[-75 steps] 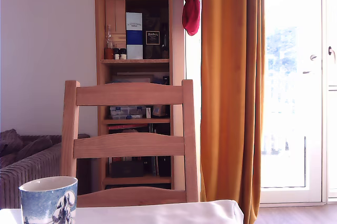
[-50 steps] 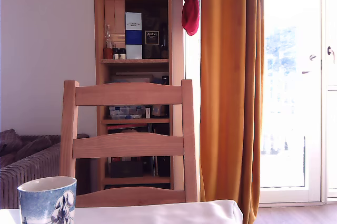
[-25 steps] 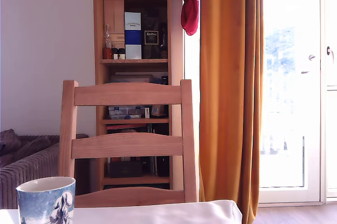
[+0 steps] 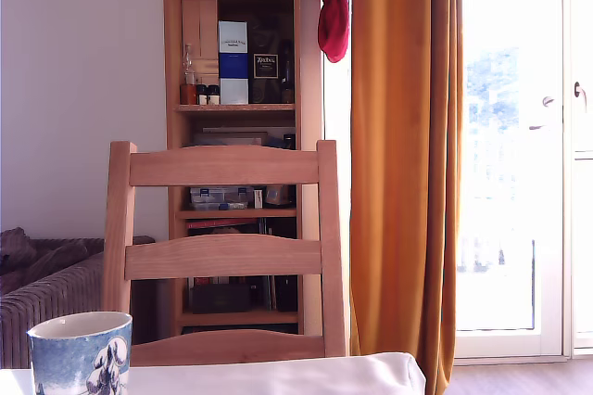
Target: Pick the grey coffee capsule and place it inside the blue coffee cup
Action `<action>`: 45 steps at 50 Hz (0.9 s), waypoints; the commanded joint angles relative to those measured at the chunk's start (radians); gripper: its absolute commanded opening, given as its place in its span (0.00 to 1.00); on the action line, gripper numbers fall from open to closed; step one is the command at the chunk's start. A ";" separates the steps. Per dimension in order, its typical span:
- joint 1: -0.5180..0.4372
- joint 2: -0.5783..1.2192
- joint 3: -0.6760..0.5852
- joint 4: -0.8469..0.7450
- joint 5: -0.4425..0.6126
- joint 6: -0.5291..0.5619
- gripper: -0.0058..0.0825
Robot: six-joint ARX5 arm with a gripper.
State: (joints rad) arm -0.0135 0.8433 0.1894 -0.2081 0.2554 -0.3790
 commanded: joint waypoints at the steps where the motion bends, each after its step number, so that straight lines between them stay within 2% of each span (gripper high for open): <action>1: -0.005 0.047 0.050 0.022 -0.019 0.021 0.86; 20: -0.018 0.447 0.253 -0.009 -0.064 0.136 0.86; 28: -0.028 0.577 0.325 -0.011 -0.106 0.163 0.86; 45: -0.035 0.812 0.427 -0.038 -0.124 0.205 0.86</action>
State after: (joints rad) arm -0.0437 1.6291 0.6109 -0.2413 0.1356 -0.1802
